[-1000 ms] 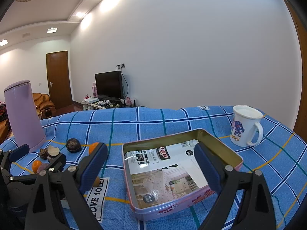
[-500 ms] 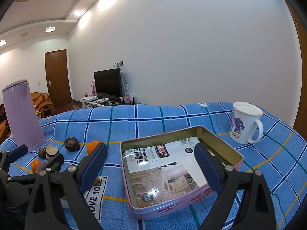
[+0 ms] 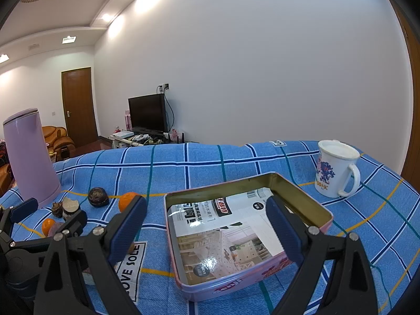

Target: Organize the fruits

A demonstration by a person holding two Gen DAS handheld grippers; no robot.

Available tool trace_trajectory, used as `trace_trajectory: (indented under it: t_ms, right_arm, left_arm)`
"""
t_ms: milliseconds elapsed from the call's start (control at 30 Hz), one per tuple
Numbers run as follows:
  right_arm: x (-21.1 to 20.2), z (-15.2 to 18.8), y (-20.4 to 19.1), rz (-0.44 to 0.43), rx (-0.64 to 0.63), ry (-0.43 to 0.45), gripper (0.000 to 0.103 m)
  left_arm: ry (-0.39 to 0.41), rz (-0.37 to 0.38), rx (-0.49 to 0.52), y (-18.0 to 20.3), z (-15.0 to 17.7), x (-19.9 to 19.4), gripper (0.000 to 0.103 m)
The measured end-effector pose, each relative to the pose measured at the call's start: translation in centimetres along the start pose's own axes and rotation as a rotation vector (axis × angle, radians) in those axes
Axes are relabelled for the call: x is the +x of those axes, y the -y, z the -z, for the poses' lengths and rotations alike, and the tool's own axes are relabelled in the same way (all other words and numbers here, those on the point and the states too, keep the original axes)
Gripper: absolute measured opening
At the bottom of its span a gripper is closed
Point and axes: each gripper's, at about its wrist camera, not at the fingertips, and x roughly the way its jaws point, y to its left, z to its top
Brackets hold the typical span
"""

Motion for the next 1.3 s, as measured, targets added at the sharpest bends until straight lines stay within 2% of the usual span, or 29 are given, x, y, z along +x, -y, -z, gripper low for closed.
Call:
trace_trajectory:
  t_ms: [1033, 1300]
  right_arm:
    - [0.1, 0.1, -0.3, -0.006, -0.016, -0.005, 0.094]
    - [0.2, 0.0, -0.4, -0.047, -0.020, -0.016, 0.093]
  left_arm:
    - [-0.020, 0.003, -0.001, 0.0, 0.2, 0.3, 0.097]
    - [-0.017, -0.017, -0.019, -1.4, -0.1, -0.1, 0.097]
